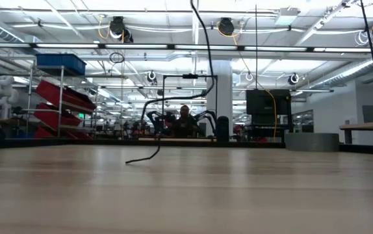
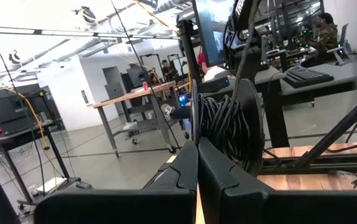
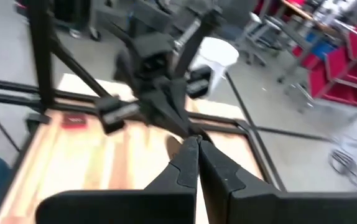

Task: Coil cords
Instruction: Uncoil the black wire from the spool

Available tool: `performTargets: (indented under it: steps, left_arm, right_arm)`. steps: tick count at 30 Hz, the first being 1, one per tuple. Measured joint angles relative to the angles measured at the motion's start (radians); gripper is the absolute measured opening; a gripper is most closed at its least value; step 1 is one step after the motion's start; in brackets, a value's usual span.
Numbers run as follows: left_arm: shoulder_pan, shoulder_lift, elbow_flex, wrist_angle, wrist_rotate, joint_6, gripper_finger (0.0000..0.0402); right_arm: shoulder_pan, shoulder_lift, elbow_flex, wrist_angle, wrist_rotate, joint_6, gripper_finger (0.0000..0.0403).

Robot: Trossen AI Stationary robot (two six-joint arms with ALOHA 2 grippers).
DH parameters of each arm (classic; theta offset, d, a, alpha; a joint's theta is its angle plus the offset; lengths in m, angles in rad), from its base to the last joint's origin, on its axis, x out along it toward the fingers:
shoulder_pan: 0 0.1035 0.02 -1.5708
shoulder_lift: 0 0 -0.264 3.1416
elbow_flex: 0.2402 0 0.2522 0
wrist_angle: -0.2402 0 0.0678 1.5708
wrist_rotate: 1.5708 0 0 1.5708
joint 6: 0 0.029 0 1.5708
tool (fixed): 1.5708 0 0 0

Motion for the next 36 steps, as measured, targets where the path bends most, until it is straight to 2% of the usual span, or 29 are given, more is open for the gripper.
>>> performTargets:
  steps: [5, 18, 31, 36]
  left_arm:
    - [0.0, 0.0, 0.0, 0.0, -0.003, 0.0, 0.0001]
    - [-0.004, 0.0, 0.0, 0.0, -0.002, 0.0, 0.0001]
    - [-0.011, 0.0, 0.0, 0.0, 0.001, 0.0, 0.0001]
    - [-0.011, 0.0, 0.0, 0.001, 0.002, 0.0, 0.0001]
  right_arm:
    - [-0.007, -0.012, 0.0, -0.105, 0.058, 0.056, 0.0]
    - [-0.035, -0.015, 0.0, -0.383, 0.083, 0.274, 0.0]
    - [-0.033, -0.016, -0.001, -0.547, 0.117, 0.431, 0.0001]
    - [-0.031, -0.011, -0.024, -0.555, 0.117, 0.467, 0.0001]
